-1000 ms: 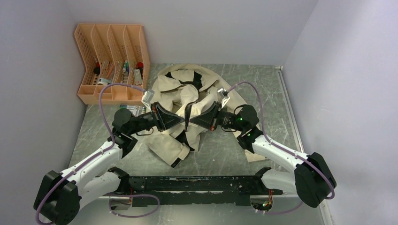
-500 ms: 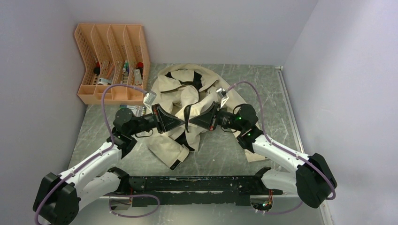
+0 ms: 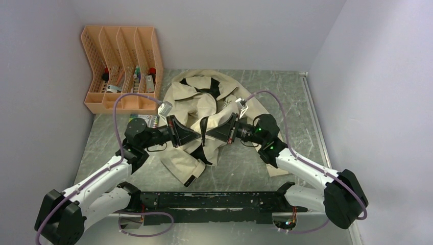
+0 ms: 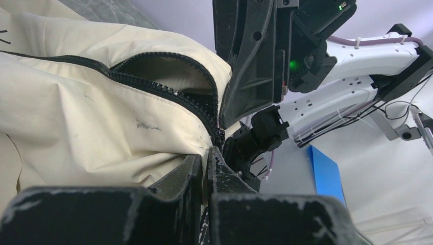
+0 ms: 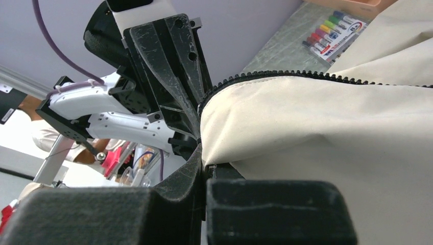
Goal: Zip up the jacket
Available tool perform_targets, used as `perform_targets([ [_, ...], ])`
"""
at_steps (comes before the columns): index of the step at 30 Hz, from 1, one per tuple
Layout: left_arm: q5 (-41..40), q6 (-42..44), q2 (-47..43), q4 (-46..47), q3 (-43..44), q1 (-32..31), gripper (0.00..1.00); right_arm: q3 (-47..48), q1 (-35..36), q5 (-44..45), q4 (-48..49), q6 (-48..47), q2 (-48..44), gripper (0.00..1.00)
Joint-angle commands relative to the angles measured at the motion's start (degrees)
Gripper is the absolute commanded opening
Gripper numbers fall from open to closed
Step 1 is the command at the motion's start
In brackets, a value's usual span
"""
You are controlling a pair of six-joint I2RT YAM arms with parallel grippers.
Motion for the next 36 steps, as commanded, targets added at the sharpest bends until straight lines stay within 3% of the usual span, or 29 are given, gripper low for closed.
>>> perform_targets([
  [1,1.78,2.42,0.16,-4.11,-1.16,-1.64,0.08,0.53,-0.68,6.19,1.56,0.61,-2.89,0.00],
  [11,-1.41,1.89,3.61,-5.92,-2.26,-3.21,0.08,1.06,-0.91,10.05,-5.66,2.30,-3.00,0.00],
  [26,5.84,-9.44,18.48,11.87,-4.30,-4.37,0.08,0.24,-2.59,15.17,-17.66,6.51,-1.15,0.00],
  [36,6.99,-12.34,22.16,15.47,-2.63,-5.77,0.08,-0.37,-4.48,15.55,-21.05,7.39,-1.86,0.00],
])
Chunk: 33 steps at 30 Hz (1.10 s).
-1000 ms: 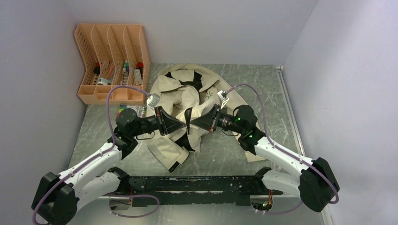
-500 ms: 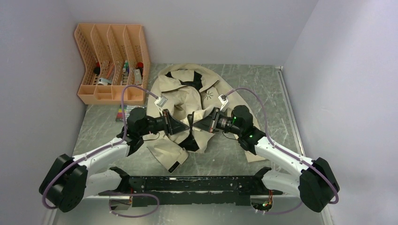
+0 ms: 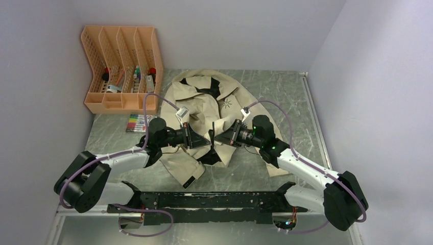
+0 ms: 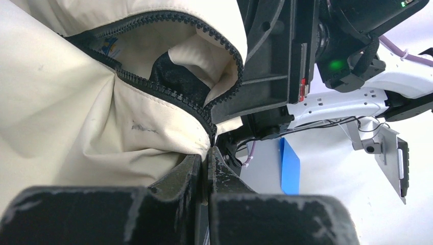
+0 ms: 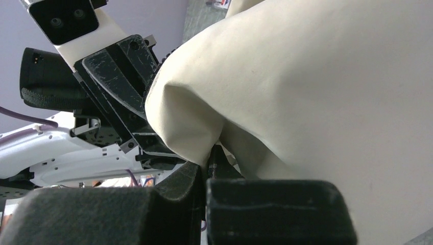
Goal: Zip up the jacket
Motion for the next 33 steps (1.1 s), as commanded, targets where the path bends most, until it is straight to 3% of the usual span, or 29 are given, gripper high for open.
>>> perform_targets([
  [1,7.64,-2.21,1.02,2.01,0.27,-1.44,0.08,0.83,-2.08,5.51,2.04,0.41,-1.09,0.00],
  [17,6.67,-4.75,2.87,3.78,-0.44,-1.44,0.08,0.29,-2.44,6.44,-2.92,0.01,-4.92,0.24],
  [22,6.91,-6.75,3.71,6.80,-1.08,-1.44,0.08,-0.20,-2.33,6.75,-5.90,-1.09,-6.58,0.37],
  [33,7.32,-7.22,4.58,8.15,-0.72,-1.44,0.08,2.93,-2.41,14.28,-24.20,-9.50,-15.84,0.55],
])
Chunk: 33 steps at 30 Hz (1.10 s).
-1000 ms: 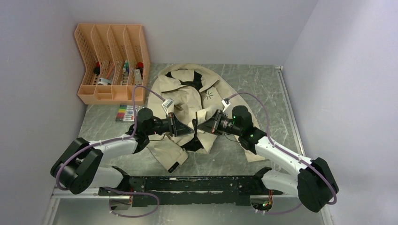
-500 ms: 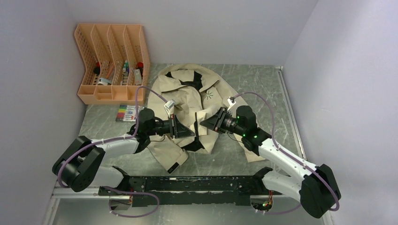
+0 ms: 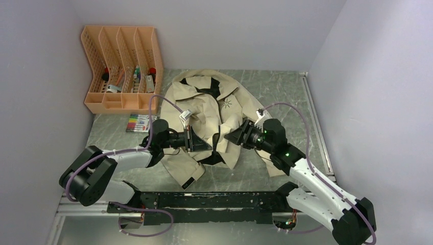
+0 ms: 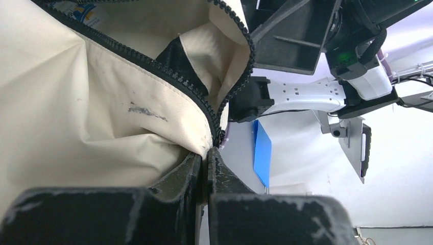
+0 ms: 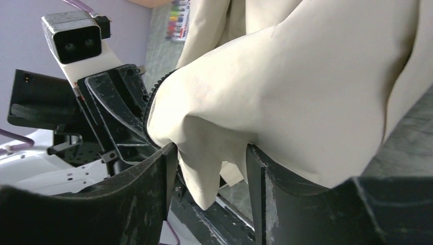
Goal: Zip up the jacket
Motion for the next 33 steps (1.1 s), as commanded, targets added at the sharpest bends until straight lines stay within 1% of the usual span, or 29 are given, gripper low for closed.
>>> perform_targets([
  [1,2.02,-0.33,0.76,3.59,-0.16,-0.57,0.08,3.28,-0.48,3.97,-9.62,-5.37,-3.26,0.56],
  [4,2.24,-0.57,1.18,4.28,-0.28,-0.56,0.08,4.61,-0.45,1.96,-12.20,-7.01,-4.48,0.59],
  [12,2.68,-0.91,1.49,5.08,-0.44,-0.55,0.08,6.97,-0.29,-9.83,-13.98,-6.11,-6.45,0.61],
  [15,2.56,-1.23,1.22,5.57,-0.78,-0.57,0.08,6.89,0.04,-11.55,-14.46,-5.02,-7.16,0.61],
  [18,2.65,-1.74,0.93,6.22,-1.11,-0.57,0.08,6.16,1.96,-12.59,-13.26,-3.11,-6.88,0.61],
  [21,2.57,-1.85,0.44,6.33,-1.55,-0.52,0.08,4.62,6.75,-11.50,-10.09,-0.61,-6.22,0.61],
  [26,2.19,-1.85,-0.35,5.73,-2.17,-0.57,0.08,5.28,15.33,-5.89,-8.20,0.21,-3.27,0.61],
  [33,2.37,-2.35,-0.67,6.26,-2.62,-0.56,0.08,3.16,18.35,-1.83,-6.75,-0.38,-1.00,0.60],
])
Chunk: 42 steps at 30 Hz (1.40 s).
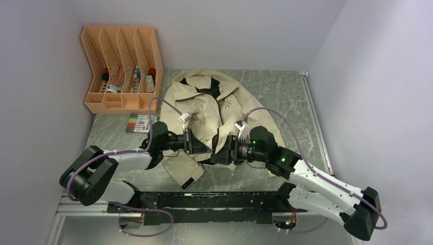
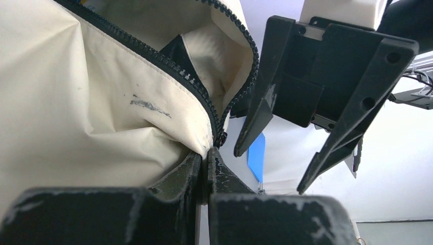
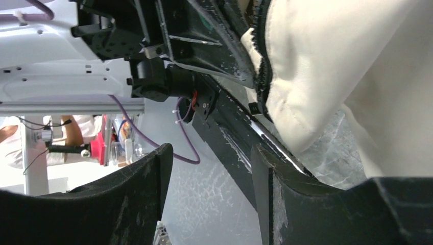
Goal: Zip up the jacket
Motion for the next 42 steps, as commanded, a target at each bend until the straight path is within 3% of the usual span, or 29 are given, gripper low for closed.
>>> perform_targets([
  [1,1.26,-0.46,-1.18,3.25,-0.51,-0.46,0.08,-1.78,1.69,4.89,1.77,-0.65,0.58,0.60],
  [10,1.63,-0.71,-1.42,2.29,-0.10,-0.44,0.08,-4.51,3.68,10.18,4.68,-1.32,2.21,0.60],
  [26,2.12,-3.69,-0.33,6.42,-1.61,-0.46,0.08,-9.87,4.50,13.52,19.16,1.97,4.87,0.58],
  [42,1.55,-4.43,0.25,7.44,-1.70,-0.46,0.08,-11.57,4.90,9.97,22.71,3.65,5.77,0.36],
])
